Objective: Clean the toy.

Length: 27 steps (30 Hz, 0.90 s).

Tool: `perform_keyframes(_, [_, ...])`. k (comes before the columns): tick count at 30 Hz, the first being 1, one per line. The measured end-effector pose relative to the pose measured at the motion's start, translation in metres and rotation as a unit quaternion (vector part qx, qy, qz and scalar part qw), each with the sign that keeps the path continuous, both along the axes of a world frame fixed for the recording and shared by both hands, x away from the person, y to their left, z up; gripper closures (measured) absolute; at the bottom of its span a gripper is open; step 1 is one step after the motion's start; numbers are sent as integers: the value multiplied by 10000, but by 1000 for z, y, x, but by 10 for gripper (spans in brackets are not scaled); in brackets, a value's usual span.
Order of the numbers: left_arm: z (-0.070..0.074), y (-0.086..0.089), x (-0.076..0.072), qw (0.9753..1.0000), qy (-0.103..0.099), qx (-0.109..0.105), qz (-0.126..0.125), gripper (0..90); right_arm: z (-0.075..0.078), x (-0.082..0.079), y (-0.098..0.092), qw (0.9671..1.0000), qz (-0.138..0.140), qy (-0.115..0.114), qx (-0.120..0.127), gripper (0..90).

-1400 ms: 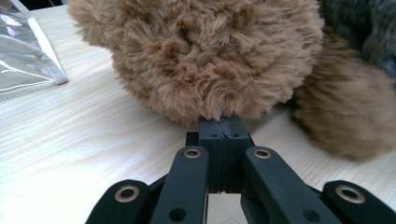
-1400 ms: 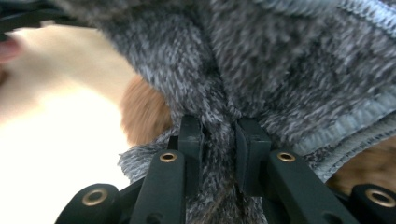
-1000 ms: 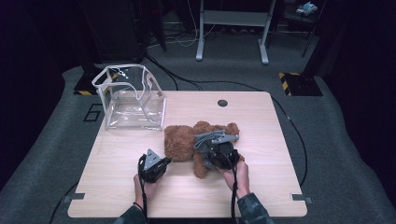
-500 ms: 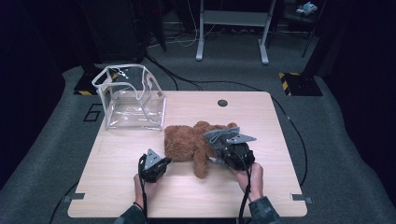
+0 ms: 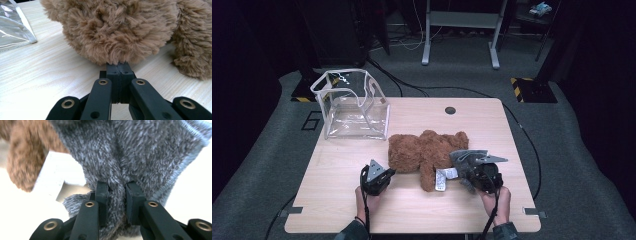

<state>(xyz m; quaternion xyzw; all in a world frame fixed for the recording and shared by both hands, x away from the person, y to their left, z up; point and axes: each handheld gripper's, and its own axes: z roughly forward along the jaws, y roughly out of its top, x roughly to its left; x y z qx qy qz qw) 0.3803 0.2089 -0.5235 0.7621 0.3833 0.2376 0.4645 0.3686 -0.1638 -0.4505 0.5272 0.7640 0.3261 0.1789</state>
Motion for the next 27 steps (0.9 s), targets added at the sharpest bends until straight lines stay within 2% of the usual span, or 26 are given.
perform_keyframes(1, [0, 0, 0, 10000, 5, 5, 1, 897, 13, -1, -4, 9997, -97, -226, 34, 752])
perform_keyframes(2, [0, 0, 0, 10000, -1, 10, 10, 897, 13, -1, -4, 9997, -97, -226, 34, 752])
perform_keyframes(3, [0, -1, 0, 10000, 2, 20, 5, 897, 24, 6, -4, 9991, -173, -396, -15, 752])
perform_keyframes(5, [0, 0, 0, 10000, 4, 26, 1, 897, 25, 10, -2, 9991, -165, -380, 12, 752])
perform_keyframes(7, [0, -1, 0, 10000, 0, 30, 2, 897, 19, 20, 8, 9996, -132, -225, -90, 751])
perform_keyframes(8, [0, -1, 0, 10000, 2, 27, 6, 897, 10, 24, 15, 9998, -86, -103, -126, 751])
perform_keyframes(10, [0, -1, 0, 10000, -11, 35, 2, 897, -3, 23, 25, 9997, 22, 47, -242, 751])
perform_keyframes(12, [0, -2, 0, 10000, -18, 48, 8, 897, -13, 14, 36, 9994, 172, 39, -298, 750])
perform_keyframes(13, [0, -2, 0, 10000, -20, 38, 10, 897, -11, 9, 45, 9993, 253, -77, -260, 749])
perform_keyframes(16, [0, -2, 0, 10000, -19, 29, 9, 897, -10, 13, 54, 9989, 394, -143, -206, 749])
perform_keyframes(17, [0, -1, 0, 10000, -12, 39, 6, 897, -14, 18, 60, 9988, 393, -29, -302, 750])
perform_keyframes(20, [0, -1, 0, 10000, -16, 46, 13, 897, -19, 18, 58, 9986, 361, 95, -383, 751])
perform_keyframes(21, [0, -1, 0, 10000, -18, 40, 14, 897, -26, 11, 47, 9981, 352, 307, -413, 752])
perform_keyframes(24, [0, -1, 0, 10000, -22, 38, -1, 897, -28, 3, 36, 9977, 355, 428, -381, 752])
perform_keyframes(25, [0, -1, 0, 10000, -31, 25, 8, 897, -19, -5, 26, 9987, 267, 295, -320, 752])
perform_keyframes(26, [0, -1, 0, 10000, -31, 25, 8, 897, -19, -5, 26, 9987, 267, 295, -320, 752])
perform_keyframes(27, [0, -1, 0, 10000, -18, 31, 5, 897, -12, -6, 22, 9991, 242, 156, -303, 751])
